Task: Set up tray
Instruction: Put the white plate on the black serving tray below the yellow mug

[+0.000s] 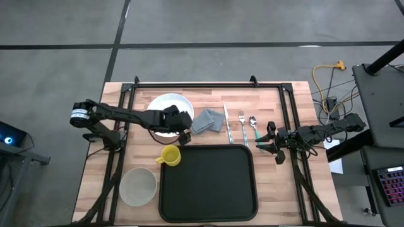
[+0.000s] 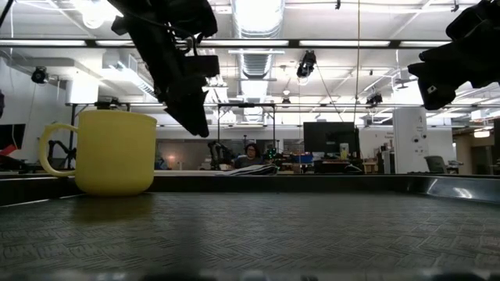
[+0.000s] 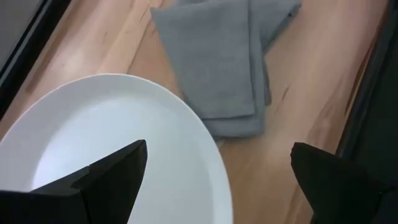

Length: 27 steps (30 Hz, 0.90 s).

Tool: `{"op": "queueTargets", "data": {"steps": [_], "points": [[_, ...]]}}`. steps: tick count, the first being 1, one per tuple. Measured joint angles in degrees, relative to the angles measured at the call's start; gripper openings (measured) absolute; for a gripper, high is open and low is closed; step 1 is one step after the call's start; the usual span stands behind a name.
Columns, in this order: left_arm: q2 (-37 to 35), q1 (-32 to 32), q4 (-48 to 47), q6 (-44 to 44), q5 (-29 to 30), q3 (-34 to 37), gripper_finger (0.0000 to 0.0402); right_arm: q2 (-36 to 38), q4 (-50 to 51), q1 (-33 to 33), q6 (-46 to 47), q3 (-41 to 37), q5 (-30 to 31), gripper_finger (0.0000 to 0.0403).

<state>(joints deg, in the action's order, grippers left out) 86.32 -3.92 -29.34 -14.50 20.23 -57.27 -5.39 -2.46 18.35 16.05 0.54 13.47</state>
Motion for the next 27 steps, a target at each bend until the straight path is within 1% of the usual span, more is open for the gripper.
{"op": "queueTargets", "data": {"steps": [2, 5, 8, 11, 12, 15, 16, 18, 22, 27], "points": [[0.1, 0.0, 0.0, -1.2, 0.0, -0.2, 0.0372, 0.0, 0.0, 0.0, 0.0, 0.0, 0.0, 0.0112], [2.2, 0.0, -1.1, -1.4, 0.4, -1.4, 0.0372, 0.0, 0.0, 0.0, 0.0, 0.0, 0.0, 0.0112], [7.0, 0.0, -5.2, -2.0, 1.3, -3.9, 0.0372, 0.0, 0.0, 0.0, 0.0, 0.0, 0.0, 0.0112], [13.2, 0.0, -13.4, -2.2, 1.7, -8.9, 0.0372, 0.0, 0.0, 0.0, 0.0, 0.0, 0.0, 0.0112], [15.1, 0.0, -16.4, -2.6, 3.0, -10.9, 0.0372, 0.0, 0.0, 0.0, 0.0, 0.0, 0.0, 0.0112], [19.8, 0.2, -24.6, -6.8, 9.2, -15.7, 0.0372, 0.0, 0.0, 0.0, 0.0, 0.0, 0.0, 0.0112], [20.9, 0.2, -26.0, -7.4, 9.8, -16.9, 0.0372, 0.0, 0.0, 0.0, 0.0, 0.0, 0.0, 0.0112], [22.7, 0.2, -26.4, -7.5, 9.6, -18.6, 0.0372, 0.0, 0.0, 0.0, 0.0, 0.0, 0.0, 0.0112], [24.9, 0.2, -26.1, -7.6, 5.9, -21.7, 0.0372, 0.0, 0.0, 0.0, 0.0, 0.0, 0.0, 0.0112], [25.4, 0.1, -25.9, -9.2, 5.3, -23.2, 0.0372, 0.0, 0.0, 0.0, 0.0, 0.0, 0.0, 0.0112]]}}
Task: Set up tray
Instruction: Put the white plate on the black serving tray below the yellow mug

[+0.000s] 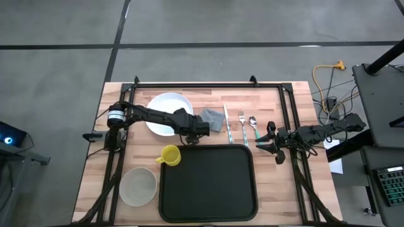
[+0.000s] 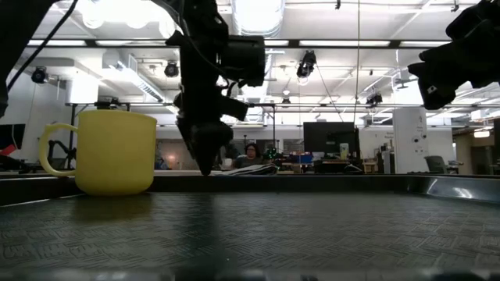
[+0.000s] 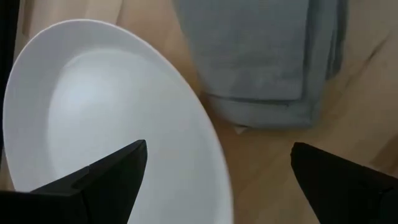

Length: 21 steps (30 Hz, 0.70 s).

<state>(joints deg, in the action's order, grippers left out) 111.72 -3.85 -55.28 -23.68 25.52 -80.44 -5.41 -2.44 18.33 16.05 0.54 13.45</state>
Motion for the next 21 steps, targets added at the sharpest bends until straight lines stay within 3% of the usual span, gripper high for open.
{"op": "queueTargets", "data": {"steps": [15, 18, 21], "points": [[-0.1, -3.9, 3.3, -4.7, -2.8, 6.1, 0.0361, 0.0, 0.0, 0.0, 0.0, 0.0, 0.0, 0.0112], [-0.2, -4.0, 3.5, -5.5, -3.7, 6.2, 0.0314, 0.0, 0.0, 0.0, 0.0, 0.0, 0.0, 0.0112], [-0.1, -4.0, 3.9, -5.9, -6.7, 6.2, 0.0210, 0.0, 0.0, 0.0, 0.0, 0.0, 0.0, 0.0112]]}}
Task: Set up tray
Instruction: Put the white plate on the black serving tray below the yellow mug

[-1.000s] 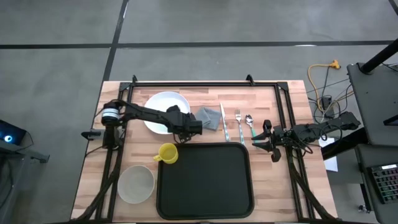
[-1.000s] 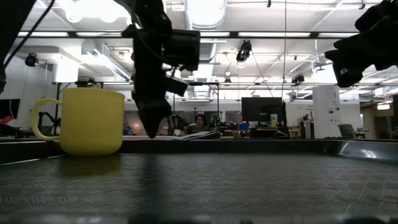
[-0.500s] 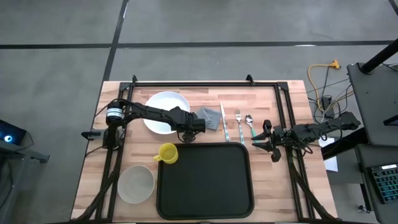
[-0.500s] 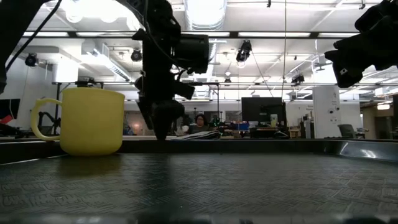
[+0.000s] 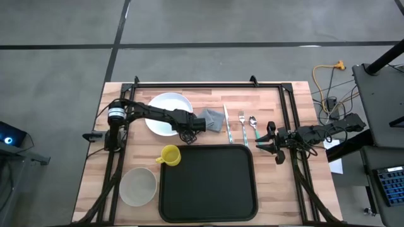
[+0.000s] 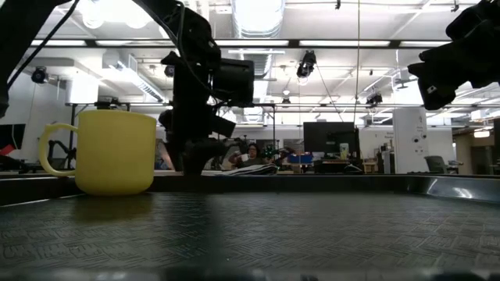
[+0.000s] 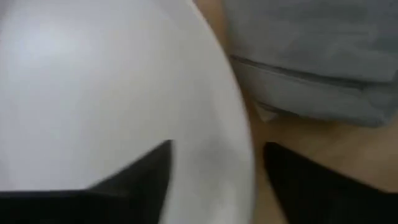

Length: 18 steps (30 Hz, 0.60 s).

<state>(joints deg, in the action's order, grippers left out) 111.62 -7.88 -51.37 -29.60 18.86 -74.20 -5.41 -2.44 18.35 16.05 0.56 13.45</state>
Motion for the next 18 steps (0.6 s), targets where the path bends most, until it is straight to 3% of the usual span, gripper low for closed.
{"op": "queueTargets", "data": {"steps": [3, 4, 8, 18], "points": [[0.1, 0.0, -0.1, -0.1, -2.8, 0.0, 0.0054, 0.0, 0.0, 0.0, 0.0, 0.0, 0.0, 0.0112], [0.1, 0.0, -0.1, -0.4, -2.9, -0.1, 0.0029, 0.0, 0.0, 0.0, 0.0, 0.0, 0.0, 0.0112], [0.1, 0.0, -0.9, 0.4, -2.4, -0.4, 0.0005, 0.0, 0.0, 0.0, 0.0, 0.0, 0.0, 0.0112], [0.0, 0.5, -9.7, 2.1, 4.4, -8.8, 0.0000, 0.0, 0.0, 0.0, 0.0, 0.0, 0.0, 0.0112]]}}
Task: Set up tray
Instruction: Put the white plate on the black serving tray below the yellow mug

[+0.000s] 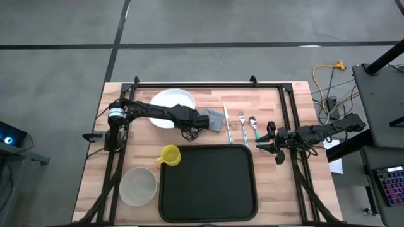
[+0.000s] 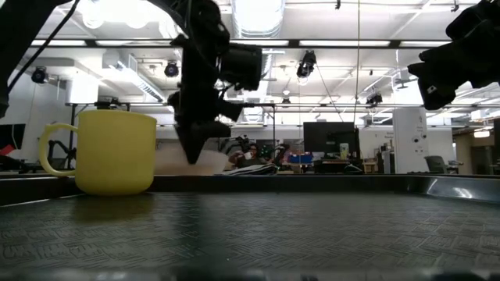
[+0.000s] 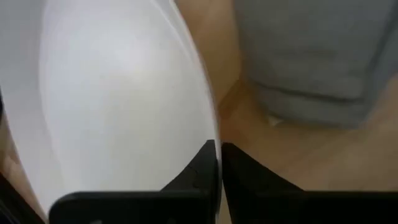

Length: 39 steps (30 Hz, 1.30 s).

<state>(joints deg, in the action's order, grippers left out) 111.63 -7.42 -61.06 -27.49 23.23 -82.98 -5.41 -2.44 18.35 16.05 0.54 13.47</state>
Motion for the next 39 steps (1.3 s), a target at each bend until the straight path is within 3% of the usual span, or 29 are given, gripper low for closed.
{"op": "queueTargets", "data": {"steps": [15, 29, 39], "points": [[0.0, 7.9, -2.7, 5.8, 0.8, -13.6, 0.0000, 0.0, 0.0, 0.0, 0.0, 0.0, 0.0, 0.0112], [0.0, 21.4, -2.4, 8.2, 0.7, -14.5, 0.0000, 0.0, 0.0, 0.0, 0.0, 0.0, 0.0, 0.0112], [0.0, 28.3, 4.3, 17.6, 0.6, -14.4, 0.0000, 0.0, 0.0, 0.0, 0.0, 0.0, 0.0, 0.0112]]}}
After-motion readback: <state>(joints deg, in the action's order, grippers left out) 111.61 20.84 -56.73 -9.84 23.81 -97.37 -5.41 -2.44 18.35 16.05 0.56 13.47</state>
